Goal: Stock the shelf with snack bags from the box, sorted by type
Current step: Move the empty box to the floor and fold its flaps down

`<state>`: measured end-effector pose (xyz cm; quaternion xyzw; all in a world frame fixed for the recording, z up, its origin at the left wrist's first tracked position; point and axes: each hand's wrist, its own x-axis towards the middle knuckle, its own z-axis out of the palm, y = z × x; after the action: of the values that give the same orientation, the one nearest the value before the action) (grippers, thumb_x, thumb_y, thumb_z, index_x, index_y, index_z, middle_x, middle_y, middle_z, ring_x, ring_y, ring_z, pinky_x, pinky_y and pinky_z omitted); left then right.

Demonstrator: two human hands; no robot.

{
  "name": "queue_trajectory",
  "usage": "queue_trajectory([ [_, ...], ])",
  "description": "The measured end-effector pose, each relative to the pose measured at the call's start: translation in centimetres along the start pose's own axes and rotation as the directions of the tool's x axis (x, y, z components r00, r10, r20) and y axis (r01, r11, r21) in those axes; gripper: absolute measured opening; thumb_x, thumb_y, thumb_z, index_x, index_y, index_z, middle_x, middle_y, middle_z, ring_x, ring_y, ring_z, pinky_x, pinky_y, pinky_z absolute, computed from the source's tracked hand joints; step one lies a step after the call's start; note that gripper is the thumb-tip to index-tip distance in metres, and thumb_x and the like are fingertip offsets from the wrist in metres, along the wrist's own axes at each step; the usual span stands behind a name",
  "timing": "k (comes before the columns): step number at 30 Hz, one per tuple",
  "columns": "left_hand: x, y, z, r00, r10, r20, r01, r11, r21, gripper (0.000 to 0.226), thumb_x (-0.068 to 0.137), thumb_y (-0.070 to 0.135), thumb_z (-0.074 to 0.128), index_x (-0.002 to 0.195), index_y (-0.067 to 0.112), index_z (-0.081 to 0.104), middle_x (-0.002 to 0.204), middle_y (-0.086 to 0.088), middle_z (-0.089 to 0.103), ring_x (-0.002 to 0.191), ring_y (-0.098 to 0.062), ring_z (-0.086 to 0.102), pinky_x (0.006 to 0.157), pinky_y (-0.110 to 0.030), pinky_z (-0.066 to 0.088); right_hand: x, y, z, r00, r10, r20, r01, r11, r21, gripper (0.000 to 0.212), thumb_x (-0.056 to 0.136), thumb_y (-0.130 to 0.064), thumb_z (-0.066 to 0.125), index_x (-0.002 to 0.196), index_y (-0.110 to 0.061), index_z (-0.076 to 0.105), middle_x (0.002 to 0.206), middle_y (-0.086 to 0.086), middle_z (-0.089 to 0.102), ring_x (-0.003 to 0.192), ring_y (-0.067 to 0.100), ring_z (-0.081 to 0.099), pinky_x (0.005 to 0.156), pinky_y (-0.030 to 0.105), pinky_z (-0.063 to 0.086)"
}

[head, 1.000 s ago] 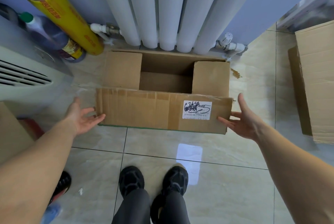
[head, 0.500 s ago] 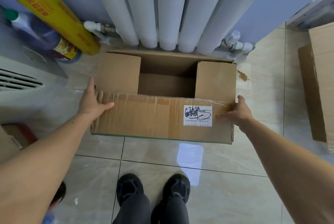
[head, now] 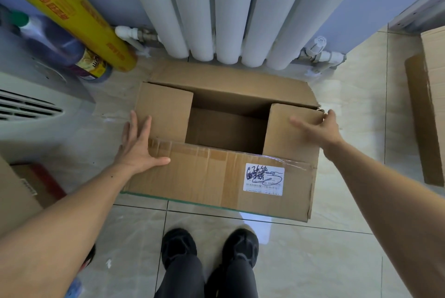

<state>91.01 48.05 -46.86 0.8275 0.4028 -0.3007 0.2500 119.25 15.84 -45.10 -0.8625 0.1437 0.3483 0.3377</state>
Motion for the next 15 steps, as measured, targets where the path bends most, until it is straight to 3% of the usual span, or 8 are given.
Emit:
queue_trajectory([
  [2,0.0,-0.2,0.4,0.999,0.015,-0.033,-0.014,1.0,0.016,0.131,0.063,0.053,0.083,0.149,0.043,-0.016,0.147,0.012,-0.046,0.146,-0.03,-0.018,0.113,-0.062,0.023,1.4,-1.4,0.0,0.998,0.045,-0.036,-0.041,0.993,0.109,0.111,0.065,-0.07,0.072,0.146,-0.009,0.027,0.143,0.009,0.044,0.132,0.031,0.043,0.105,0.041,0.04],
  [4,-0.2,-0.6,0.8,0.998,0.031,-0.054,-0.029,0.999,0.031,0.129,0.063,0.054,0.083,0.15,0.044,-0.012,0.146,0.013,-0.046,0.147,-0.032,-0.015,0.112,-0.061,0.026,2.9,-2.0,0.2,0.99,0.112,-0.081,-0.1,0.984,0.146,0.099,0.08,-0.067,0.059,0.15,-0.008,0.022,0.15,0.012,0.036,0.138,0.034,0.035,0.107,0.044,0.034],
  [10,-1.7,-2.5,1.5,0.997,0.021,-0.081,-0.021,1.0,0.002,0.128,0.06,0.051,0.086,0.152,0.044,-0.003,0.15,0.014,-0.037,0.145,-0.032,-0.005,0.112,-0.058,0.029,3.1,-2.3,2.2,0.983,0.157,-0.091,-0.135,0.968,0.212,0.096,0.067,-0.068,0.057,0.145,-0.017,0.034,0.145,0.012,0.04,0.132,0.039,0.037,0.106,0.057,0.036],
  [15,-2.7,-3.4,1.8,0.995,0.001,-0.095,0.0,1.0,0.006,0.128,0.059,0.051,0.086,0.152,0.042,-0.002,0.151,0.014,-0.036,0.146,-0.032,-0.004,0.111,-0.057,0.03,2.7,-2.1,2.8,0.989,0.141,-0.055,-0.118,0.946,0.302,0.08,0.072,-0.06,0.063,0.14,-0.021,0.045,0.141,0.007,0.047,0.13,0.034,0.042,0.107,0.053,0.037],
])
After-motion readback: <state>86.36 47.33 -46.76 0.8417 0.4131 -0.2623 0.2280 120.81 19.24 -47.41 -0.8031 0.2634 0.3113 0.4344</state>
